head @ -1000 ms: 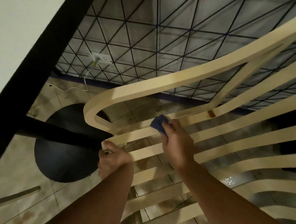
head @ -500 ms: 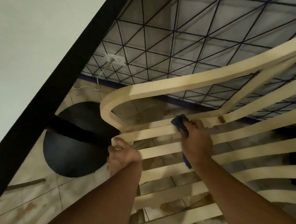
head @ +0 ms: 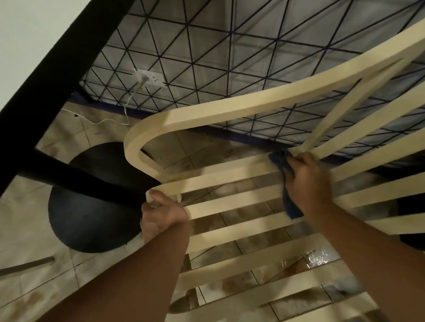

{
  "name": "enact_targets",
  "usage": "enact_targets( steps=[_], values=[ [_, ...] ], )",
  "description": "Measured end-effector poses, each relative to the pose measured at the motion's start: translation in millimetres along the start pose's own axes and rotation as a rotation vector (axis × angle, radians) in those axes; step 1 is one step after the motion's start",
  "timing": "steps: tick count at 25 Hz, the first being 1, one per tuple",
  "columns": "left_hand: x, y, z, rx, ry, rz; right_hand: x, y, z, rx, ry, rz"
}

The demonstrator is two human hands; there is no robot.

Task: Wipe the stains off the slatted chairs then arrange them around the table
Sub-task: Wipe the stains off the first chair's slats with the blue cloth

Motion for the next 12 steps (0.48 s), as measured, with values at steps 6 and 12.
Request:
enact_targets(
  steps=[6,12],
  values=[
    [2.8,-3.9,3.0,0.02,0.025,0.112,-11.3,-13.5,27.9,0.198,0.181,0.002],
    [8.0,-9.7,9.0,0.113,0.078,0.233,4.1,17.8,-45.4,-0.205,-0.073,-0.165]
  ],
)
Point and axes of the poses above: each hand's wrist, its own x-axis away from the middle knuckle, its own y-axis out of the palm, z = x × y, the point moved 8 cm from there along -x, towards the middle knuckle, and after that the axes turned 13 degrees about -x, right-handed, at the moved point
